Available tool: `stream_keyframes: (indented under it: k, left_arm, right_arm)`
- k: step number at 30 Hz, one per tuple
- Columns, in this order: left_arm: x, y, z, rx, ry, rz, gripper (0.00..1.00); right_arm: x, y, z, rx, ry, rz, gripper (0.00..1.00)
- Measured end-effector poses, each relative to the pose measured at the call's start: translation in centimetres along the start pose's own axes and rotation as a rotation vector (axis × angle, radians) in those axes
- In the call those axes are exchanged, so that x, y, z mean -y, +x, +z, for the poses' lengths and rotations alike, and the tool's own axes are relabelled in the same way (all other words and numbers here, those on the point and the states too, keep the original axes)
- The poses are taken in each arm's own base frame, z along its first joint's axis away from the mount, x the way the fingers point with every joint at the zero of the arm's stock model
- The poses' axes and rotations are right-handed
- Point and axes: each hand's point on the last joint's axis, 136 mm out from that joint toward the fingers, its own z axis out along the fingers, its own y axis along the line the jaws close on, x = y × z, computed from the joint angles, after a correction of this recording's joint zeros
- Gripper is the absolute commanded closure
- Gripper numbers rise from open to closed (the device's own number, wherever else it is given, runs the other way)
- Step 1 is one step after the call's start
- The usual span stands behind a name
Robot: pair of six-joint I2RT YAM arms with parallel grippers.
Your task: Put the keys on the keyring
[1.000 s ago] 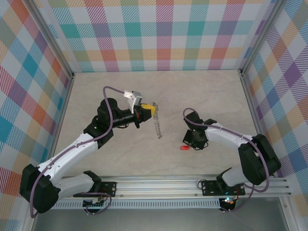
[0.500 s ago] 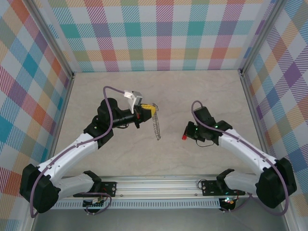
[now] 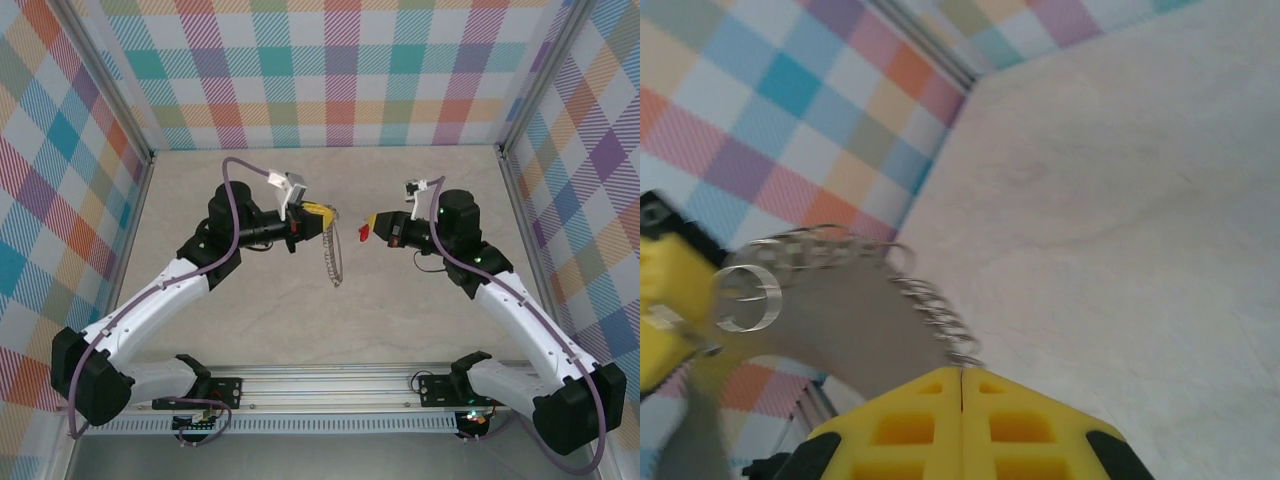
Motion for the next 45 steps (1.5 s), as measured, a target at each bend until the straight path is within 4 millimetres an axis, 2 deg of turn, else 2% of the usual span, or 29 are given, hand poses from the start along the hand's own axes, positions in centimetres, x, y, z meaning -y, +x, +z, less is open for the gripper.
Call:
stream_keyframes:
  k: [9, 19, 31, 45]
  left_arm:
    - [-0.4, -0.4, 1.7, -0.041, 0.034, 0.013, 1.00]
    - [0.0, -0.3, 2.9, -0.066, 0.055, 0.016, 1.00]
    - [1.1, -0.1, 3.6, -0.075, 0.086, 0.027, 1.00]
    - [1.2, -0.3, 3.6, -0.072, 0.087, 0.028, 1.00]
  right_arm:
    - [-5.1, -1.5, -1.8, 0.051, -0.199, -0.150, 1.00]
    - [-7.4, -2.1, -2.9, 0.066, -0.277, -0.202, 1.00]
    - [-7.5, -2.5, -2.2, 0.063, -0.302, -0.208, 1.00]
    - [-7.3, -2.5, -1.9, 0.061, -0.295, -0.204, 1.00]
